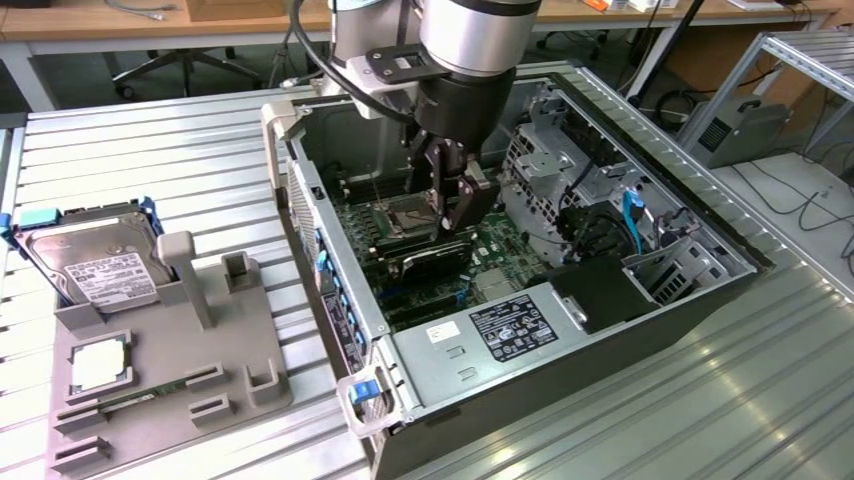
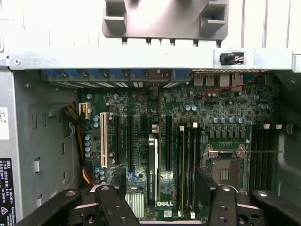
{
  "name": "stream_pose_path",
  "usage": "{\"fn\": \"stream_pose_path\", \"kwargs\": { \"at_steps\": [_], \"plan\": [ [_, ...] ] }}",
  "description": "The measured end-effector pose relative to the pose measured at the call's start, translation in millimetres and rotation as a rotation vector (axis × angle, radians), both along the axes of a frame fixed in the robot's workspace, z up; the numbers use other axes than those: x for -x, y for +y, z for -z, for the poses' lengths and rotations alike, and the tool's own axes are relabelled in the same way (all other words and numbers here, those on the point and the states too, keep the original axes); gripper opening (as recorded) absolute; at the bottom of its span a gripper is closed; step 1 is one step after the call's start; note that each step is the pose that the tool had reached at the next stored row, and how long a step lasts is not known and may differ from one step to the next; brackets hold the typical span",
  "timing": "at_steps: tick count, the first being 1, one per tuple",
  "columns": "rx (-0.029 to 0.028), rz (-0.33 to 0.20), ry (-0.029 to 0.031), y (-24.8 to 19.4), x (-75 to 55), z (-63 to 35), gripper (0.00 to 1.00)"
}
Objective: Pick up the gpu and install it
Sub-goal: 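Insert the gpu into the slot, then press down on the gpu until it lock into place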
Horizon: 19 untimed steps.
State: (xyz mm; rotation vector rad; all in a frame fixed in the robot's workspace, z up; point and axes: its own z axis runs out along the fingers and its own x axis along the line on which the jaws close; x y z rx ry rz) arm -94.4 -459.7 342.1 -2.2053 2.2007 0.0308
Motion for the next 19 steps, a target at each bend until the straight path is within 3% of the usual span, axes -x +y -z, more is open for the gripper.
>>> {"fn": "stream_pose_path", "kwargs": {
  "at_steps": [13,19],
  "plan": [
    [0.0002,0.000,0.0001,0.0,0.0,-0.1,0.68],
    [0.0002,0.000,0.0001,0.0,0.0,-0.1,0.31]
  ]
}}
